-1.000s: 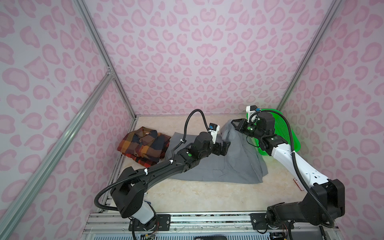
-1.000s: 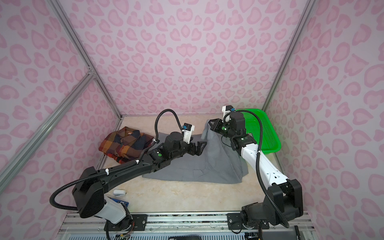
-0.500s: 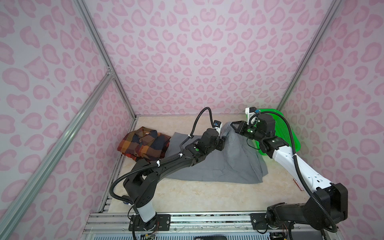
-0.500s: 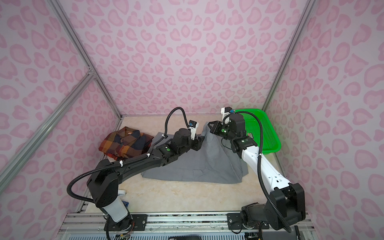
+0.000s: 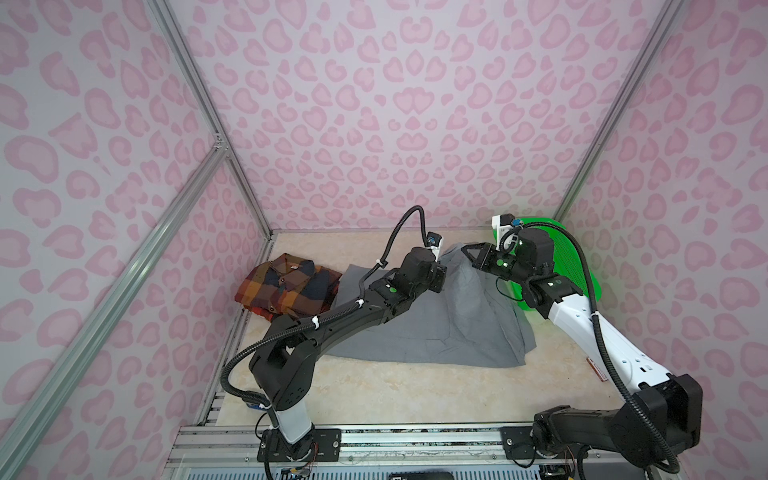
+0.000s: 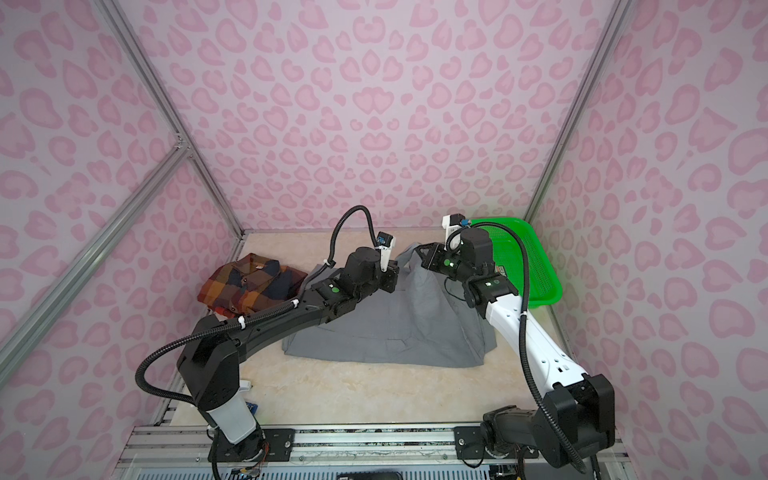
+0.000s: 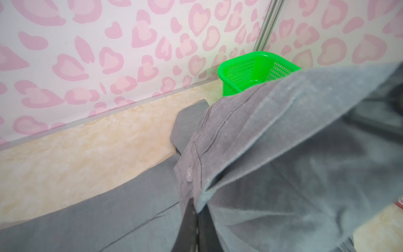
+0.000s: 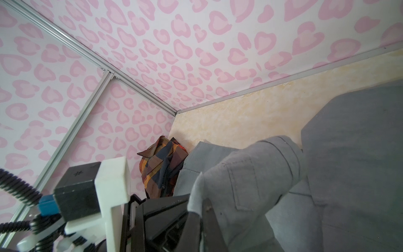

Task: Fold and stack the long sleeve shirts

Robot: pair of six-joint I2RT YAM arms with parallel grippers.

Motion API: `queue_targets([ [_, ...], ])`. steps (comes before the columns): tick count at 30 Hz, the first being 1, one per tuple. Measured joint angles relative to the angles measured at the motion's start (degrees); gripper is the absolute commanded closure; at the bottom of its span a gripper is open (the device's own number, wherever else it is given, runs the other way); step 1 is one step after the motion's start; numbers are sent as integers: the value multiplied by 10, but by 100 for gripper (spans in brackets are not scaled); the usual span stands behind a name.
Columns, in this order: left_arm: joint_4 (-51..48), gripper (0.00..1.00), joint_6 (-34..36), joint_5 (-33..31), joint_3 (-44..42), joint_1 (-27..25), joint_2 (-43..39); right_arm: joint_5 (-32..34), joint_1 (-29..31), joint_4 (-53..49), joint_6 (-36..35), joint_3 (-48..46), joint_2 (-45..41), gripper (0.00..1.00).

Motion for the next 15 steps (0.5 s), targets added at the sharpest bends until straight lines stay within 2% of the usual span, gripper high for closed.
queue_targets([
  [2, 0, 97, 2, 5, 0, 2, 0, 1, 0, -4, -2, 0, -2, 98],
  [4, 0, 96, 5, 19, -4, 1, -7, 1, 0, -7, -3, 0, -5, 77],
  [7, 1, 96, 21, 21, -26, 0, -33, 2, -4, -20, -12, 0, -17, 61],
  [11, 20, 96, 82, -9, -91, 0, -99, 21, -11, -31, -34, -6, -56, 53],
  [15, 95, 97, 158, -31, -188, -1, -182, 36, -24, -38, -41, -35, -90, 52],
])
